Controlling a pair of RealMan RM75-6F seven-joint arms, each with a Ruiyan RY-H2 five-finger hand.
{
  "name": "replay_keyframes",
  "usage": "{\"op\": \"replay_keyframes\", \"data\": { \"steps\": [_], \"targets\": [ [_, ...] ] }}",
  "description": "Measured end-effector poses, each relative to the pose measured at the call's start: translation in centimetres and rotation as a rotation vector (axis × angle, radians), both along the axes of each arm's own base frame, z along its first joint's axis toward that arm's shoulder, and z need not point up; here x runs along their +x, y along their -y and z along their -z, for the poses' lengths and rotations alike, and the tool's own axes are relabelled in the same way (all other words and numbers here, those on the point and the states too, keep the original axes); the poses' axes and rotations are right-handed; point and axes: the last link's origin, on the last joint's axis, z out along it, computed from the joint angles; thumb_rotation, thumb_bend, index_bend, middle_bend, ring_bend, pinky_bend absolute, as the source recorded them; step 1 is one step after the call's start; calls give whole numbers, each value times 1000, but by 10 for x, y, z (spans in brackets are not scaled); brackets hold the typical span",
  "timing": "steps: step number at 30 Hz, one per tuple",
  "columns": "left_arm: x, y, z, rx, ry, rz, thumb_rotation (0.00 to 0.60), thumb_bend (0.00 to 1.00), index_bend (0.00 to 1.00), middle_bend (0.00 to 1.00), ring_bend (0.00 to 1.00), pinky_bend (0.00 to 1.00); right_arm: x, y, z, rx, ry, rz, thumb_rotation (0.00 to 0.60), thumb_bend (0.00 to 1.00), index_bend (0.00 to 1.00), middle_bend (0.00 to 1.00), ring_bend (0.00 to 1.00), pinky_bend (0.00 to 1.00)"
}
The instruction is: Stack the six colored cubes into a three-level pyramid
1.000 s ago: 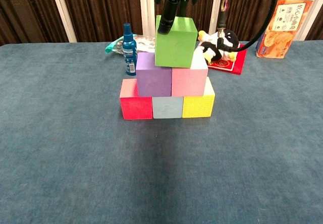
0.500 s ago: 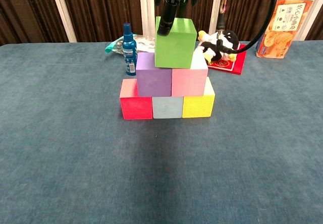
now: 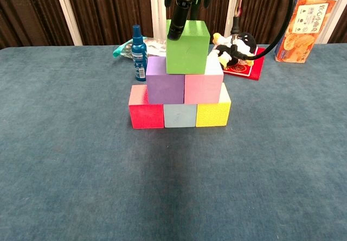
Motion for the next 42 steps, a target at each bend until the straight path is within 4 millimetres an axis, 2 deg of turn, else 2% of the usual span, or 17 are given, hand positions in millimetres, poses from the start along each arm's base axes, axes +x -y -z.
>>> {"op": "replay_keyframes", "data": {
  "steps": [42],
  "targets": [
    [0, 0, -2, 0, 4, -7, 600, 122, 0, 72, 37, 58, 5, -1, 5, -12, 47, -19, 600, 457, 0, 351, 167, 1]
  ]
}}
